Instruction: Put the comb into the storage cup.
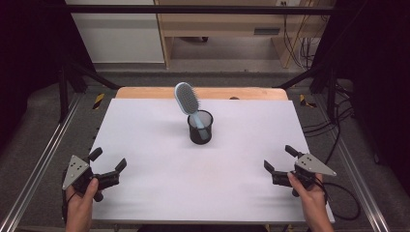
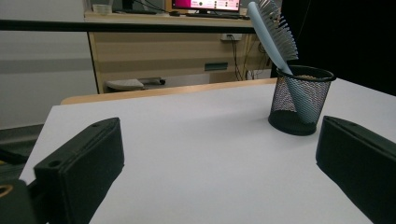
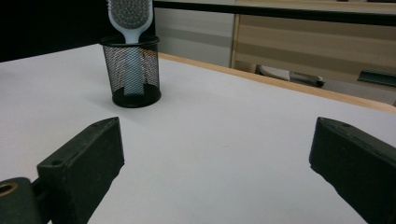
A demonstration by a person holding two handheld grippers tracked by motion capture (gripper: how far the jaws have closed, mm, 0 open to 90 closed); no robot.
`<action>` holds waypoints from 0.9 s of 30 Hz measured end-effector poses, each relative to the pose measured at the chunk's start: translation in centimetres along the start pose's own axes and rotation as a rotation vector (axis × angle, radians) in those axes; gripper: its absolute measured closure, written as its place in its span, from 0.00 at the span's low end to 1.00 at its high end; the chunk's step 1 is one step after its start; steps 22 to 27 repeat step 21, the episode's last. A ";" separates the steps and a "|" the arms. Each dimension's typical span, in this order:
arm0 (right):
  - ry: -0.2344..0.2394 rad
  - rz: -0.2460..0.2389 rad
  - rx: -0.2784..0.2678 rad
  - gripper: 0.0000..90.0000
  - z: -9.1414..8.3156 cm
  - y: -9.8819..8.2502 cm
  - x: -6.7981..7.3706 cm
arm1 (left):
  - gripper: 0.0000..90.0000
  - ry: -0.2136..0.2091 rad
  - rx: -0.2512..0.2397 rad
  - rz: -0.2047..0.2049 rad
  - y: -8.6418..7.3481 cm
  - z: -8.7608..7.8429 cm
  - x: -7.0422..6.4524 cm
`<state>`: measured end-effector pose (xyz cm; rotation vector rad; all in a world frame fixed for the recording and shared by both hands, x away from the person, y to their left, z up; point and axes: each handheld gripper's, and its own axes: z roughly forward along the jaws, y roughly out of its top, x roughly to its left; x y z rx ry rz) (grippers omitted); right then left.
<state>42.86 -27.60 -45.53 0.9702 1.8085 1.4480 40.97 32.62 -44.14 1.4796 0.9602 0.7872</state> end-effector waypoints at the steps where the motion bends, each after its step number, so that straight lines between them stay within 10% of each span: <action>1: 0.005 -0.003 0.002 0.04 0.1 0.0 0.1 | 0.01 -0.001 -0.002 0.000 0.0 0.0 0.0; 27: 0.040 -0.017 0.016 0.04 1.0 -0.3 0.8 | 0.01 -0.053 0.009 0.015 0.0 0.4 -0.9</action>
